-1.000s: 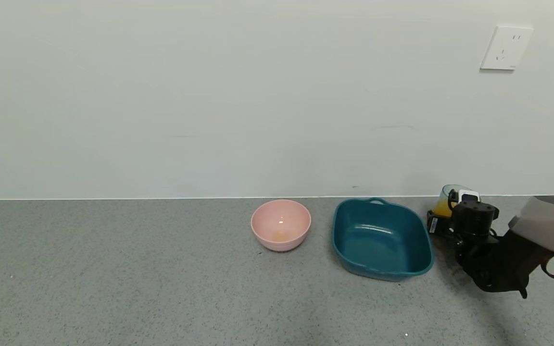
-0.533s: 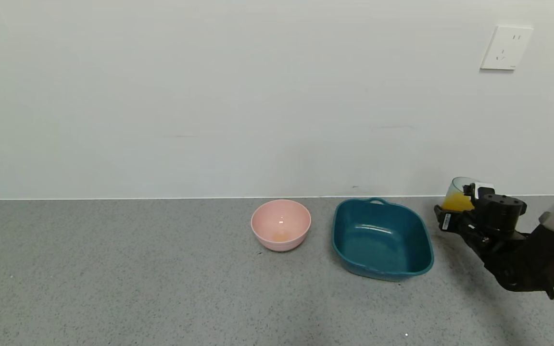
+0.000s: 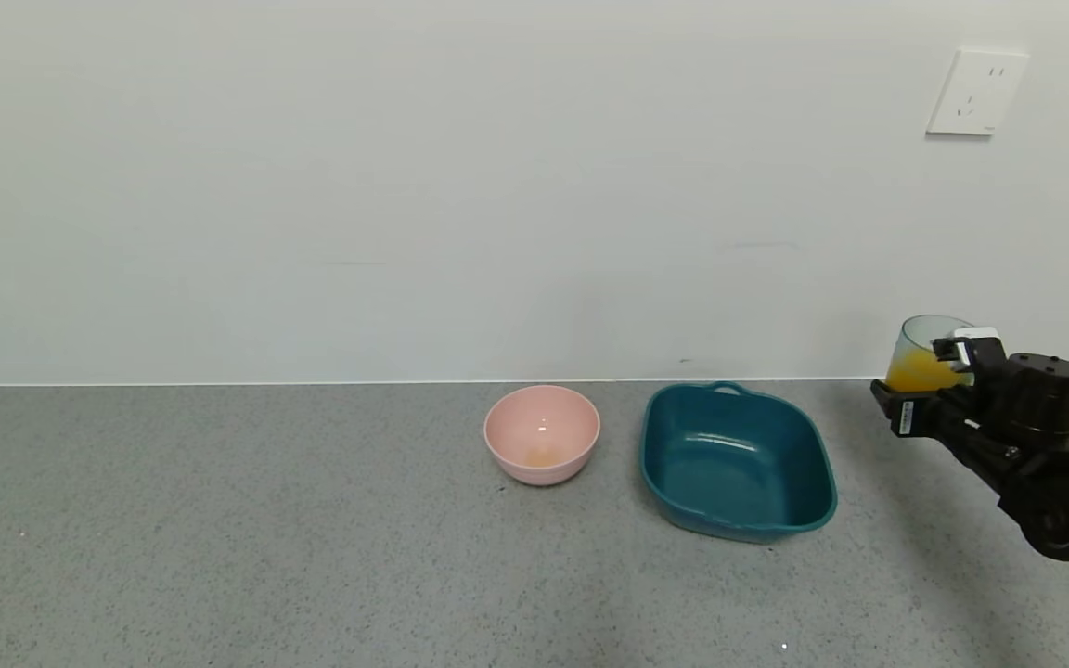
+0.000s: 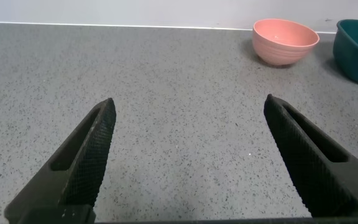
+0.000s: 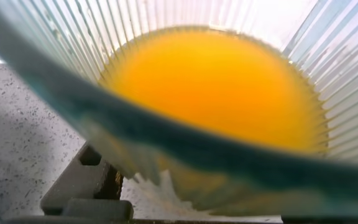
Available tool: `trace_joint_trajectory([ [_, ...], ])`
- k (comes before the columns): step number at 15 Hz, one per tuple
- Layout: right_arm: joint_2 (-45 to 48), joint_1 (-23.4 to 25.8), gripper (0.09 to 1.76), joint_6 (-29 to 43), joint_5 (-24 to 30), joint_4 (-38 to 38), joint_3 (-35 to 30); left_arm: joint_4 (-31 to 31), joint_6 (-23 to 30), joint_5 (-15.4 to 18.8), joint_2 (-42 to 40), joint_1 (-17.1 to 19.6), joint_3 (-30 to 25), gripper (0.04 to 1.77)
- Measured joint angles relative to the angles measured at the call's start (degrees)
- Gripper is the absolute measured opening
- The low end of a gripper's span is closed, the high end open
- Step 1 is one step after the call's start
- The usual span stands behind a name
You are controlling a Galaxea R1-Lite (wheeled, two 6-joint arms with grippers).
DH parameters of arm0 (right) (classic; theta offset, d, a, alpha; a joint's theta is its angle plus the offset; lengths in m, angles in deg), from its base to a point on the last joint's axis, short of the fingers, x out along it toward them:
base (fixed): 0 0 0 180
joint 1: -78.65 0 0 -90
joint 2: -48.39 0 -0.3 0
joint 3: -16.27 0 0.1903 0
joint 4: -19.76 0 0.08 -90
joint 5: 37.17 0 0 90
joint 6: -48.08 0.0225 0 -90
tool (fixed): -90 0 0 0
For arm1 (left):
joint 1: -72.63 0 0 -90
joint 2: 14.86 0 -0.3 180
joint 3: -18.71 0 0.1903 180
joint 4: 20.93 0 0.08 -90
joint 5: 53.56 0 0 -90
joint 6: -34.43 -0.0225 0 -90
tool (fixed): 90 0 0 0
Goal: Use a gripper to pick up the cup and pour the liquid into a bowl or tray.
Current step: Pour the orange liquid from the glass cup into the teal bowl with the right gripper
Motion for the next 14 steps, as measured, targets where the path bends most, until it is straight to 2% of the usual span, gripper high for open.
trace_joint_trajectory([
  [8,5.18,-0.77,1.33,-9.03,1.33,-0.06,-2.49,0.0,0.0,-0.02,0.0,0.0,0.0,1.72],
  [14,6.92,-2.91,1.33,-13.12,1.27,-0.04,-3.78,0.0,0.0,-0.02,0.0,0.0,0.0,1.72],
])
